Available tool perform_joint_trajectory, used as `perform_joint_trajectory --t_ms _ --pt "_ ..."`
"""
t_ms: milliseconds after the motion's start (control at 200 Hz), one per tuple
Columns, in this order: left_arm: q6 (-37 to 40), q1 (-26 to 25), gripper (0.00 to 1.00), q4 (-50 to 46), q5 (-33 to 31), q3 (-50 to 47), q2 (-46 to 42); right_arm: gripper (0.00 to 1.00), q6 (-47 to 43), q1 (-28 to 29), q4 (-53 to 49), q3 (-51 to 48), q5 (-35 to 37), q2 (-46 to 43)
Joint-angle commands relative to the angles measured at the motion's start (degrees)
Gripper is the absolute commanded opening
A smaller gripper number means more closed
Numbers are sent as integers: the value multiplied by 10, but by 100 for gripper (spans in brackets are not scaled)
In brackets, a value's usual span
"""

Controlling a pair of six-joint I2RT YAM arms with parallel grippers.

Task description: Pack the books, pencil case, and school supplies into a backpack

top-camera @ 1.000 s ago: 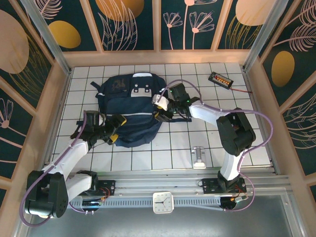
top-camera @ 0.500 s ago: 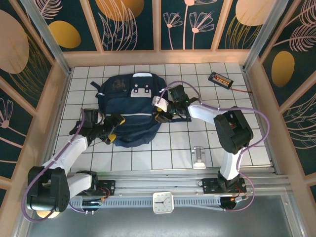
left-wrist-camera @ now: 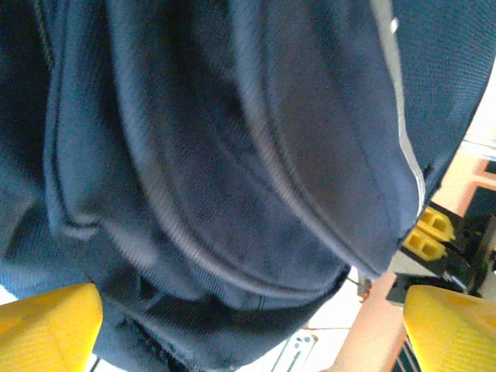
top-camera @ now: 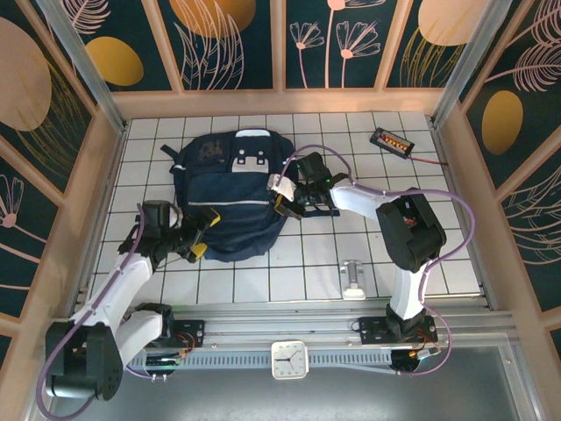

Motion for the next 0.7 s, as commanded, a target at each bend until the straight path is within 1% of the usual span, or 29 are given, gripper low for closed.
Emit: perform_joint_trajectory --t_ms 0,115,340,495,666,686,696 --pt "-59 1 99 -10 44 -14 -36 3 11 11 -3 8 -10 -19" --pt "-85 -12 99 -3 50 -16 -52 1 14 22 -7 7 -10 -22" --pt "-160 -77 99 109 43 -58 -26 0 37 48 -1 2 -15 -29" --pt "-161 -95 99 134 43 -63 3 0 60 69 13 -9 -19 -35" --pt "-153 -95 99 139 10 -66 4 0 74 92 20 -17 -14 -35" --pt "-151 -96 93 138 6 -67 4 0 75 92 21 -18 -13 -34" --pt "-150 -95 88 138 4 -68 3 0 75 93 22 -19 -12 -35"
